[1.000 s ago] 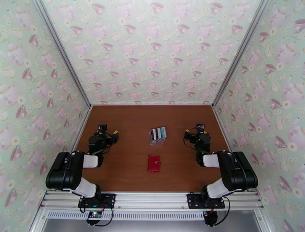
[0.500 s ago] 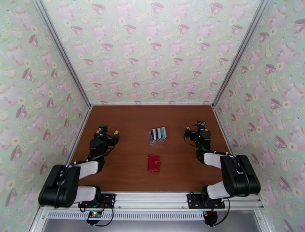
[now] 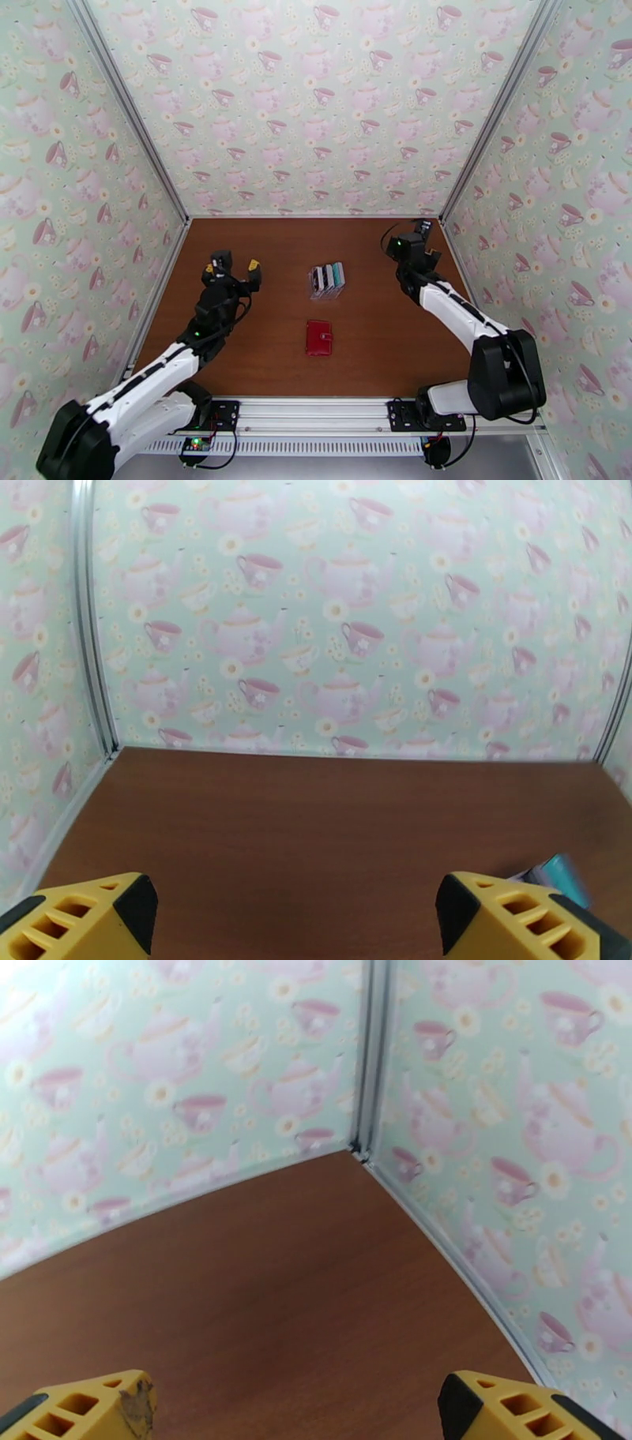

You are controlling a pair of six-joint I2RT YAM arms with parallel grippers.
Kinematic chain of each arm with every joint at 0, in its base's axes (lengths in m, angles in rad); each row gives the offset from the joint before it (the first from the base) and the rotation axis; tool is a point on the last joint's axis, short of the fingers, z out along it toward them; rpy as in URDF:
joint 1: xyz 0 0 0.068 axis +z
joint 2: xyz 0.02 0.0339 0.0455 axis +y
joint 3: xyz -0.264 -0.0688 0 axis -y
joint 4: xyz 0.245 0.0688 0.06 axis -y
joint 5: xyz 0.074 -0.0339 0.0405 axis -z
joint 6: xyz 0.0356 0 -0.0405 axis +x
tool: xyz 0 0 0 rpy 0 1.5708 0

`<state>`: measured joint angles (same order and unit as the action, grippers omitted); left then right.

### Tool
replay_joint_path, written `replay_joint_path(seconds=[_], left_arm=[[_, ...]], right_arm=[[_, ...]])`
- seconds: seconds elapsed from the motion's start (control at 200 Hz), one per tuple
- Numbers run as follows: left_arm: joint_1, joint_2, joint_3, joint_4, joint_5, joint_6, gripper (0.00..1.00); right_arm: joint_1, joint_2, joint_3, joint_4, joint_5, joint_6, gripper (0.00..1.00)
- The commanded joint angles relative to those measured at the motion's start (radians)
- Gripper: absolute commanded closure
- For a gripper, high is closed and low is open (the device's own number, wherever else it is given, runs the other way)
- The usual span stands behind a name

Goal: Put the credit cards into the card holder

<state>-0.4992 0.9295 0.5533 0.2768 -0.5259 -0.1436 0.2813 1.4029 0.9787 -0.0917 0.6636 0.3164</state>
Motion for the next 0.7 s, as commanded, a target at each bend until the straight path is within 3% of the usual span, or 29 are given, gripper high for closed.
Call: replay_joint_path(seconds=[0.0,0.19,0.541,0.696], left_arm=[[-0.012,0.004,0.084,-0.314,0.017,-0.222,0.00],[-0.071,0.066,0.179,-0.452,0.224,-0.292,0.00],[-0.215,0.133,0.151,-0.525,0.376,-0.450,0.01],[-0.289,0.151,0.092,-0.485,0.412,-0.531,0.10]], right_arm=[[0.091,-0.049,0.017,-0.226,0.069,0.088,0.00],[0.219,-0.127,0.045,-0.370,0.025,0.160,0.00],[0.408,-0.228,0.020,-0.574,-0.136,0.322,0.04],[0.528,-0.254,0.007,-0.637,-0.150,0.386,0.04]])
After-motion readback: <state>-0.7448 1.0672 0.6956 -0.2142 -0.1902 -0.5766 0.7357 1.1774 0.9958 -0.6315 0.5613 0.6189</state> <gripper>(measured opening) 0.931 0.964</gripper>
